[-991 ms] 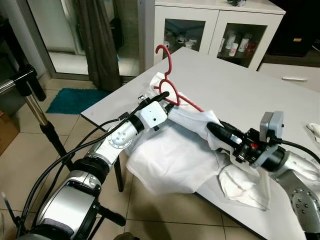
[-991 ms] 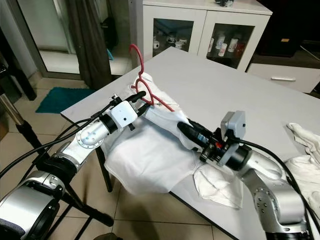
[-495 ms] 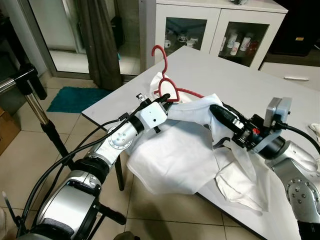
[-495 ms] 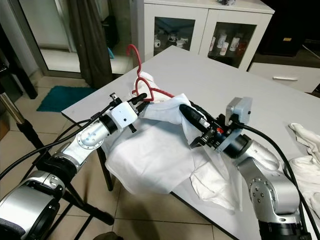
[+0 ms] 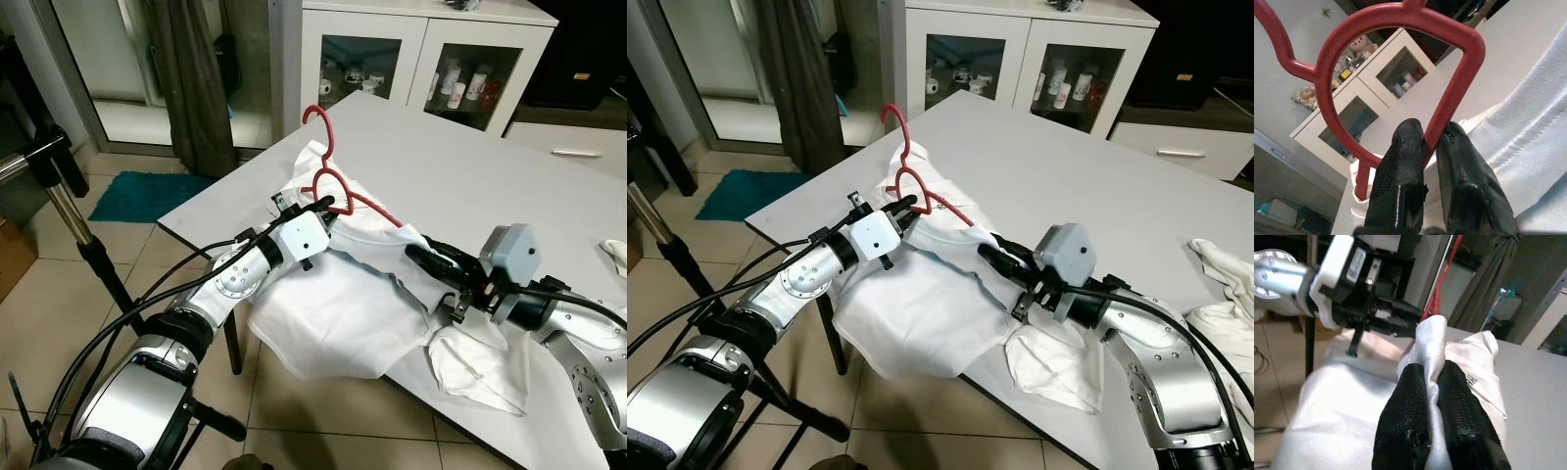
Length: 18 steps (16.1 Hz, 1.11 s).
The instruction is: Hang hanger
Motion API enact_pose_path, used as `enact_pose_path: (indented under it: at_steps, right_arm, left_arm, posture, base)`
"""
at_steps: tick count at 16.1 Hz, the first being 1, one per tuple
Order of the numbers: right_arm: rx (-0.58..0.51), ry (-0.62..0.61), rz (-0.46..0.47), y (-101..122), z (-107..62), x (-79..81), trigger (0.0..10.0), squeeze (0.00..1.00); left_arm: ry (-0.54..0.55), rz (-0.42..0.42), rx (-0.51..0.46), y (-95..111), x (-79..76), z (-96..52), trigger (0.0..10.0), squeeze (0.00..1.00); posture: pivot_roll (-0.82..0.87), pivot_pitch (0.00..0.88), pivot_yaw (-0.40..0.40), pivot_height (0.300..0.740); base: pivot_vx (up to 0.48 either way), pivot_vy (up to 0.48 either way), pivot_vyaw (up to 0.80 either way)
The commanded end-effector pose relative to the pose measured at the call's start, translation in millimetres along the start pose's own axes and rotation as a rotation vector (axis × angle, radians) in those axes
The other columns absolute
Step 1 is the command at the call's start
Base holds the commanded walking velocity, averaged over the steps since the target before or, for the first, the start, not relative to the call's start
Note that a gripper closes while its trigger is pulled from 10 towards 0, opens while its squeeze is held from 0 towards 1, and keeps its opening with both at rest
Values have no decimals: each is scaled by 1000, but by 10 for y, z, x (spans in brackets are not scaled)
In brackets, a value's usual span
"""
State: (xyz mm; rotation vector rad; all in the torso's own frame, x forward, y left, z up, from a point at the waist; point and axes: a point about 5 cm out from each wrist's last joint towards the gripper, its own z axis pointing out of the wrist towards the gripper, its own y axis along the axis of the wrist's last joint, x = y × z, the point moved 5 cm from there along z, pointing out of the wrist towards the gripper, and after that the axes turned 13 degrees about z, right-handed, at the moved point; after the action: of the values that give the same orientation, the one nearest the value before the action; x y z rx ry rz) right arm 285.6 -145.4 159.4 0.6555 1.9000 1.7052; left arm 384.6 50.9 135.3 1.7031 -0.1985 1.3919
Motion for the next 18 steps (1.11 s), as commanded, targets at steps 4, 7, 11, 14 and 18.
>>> enact_pose_path:
  at_steps: [4,7,11,14,18]
  right_arm:
    - [200,12,-55,-372,-24,24,10000,992]
    - [247,0,-130,-284,-41,-42,10000,0]
    - [262,-17,-122,-230,-138,-134,10000,1000]
    - [323,-17,-142,-406,-148,-91,10000,0]
    - [401,-10,-14,-618,-249,-66,10000,1000]
  left_arm:
    - [48,-14,-42,118,93,79,8000,0]
    - [47,-12,-42,113,88,70,8118,0]
    - [49,-13,-43,114,84,68,8275,0]
    - [45,-13,-48,121,58,63,8471,0]
    - [46,-13,-47,129,50,75,8863,0]
  posture:
    - [18,0,-19,723]
    - [17,0,-22,723]
    - [16,0,-23,723]
    - [12,0,-20,723]
    - [9,0,-23,723]
  base:
    - [0,0,0]
    - [0,0,0]
    - [0,0,0]
    - [0,0,0]
    - [0,0,0]
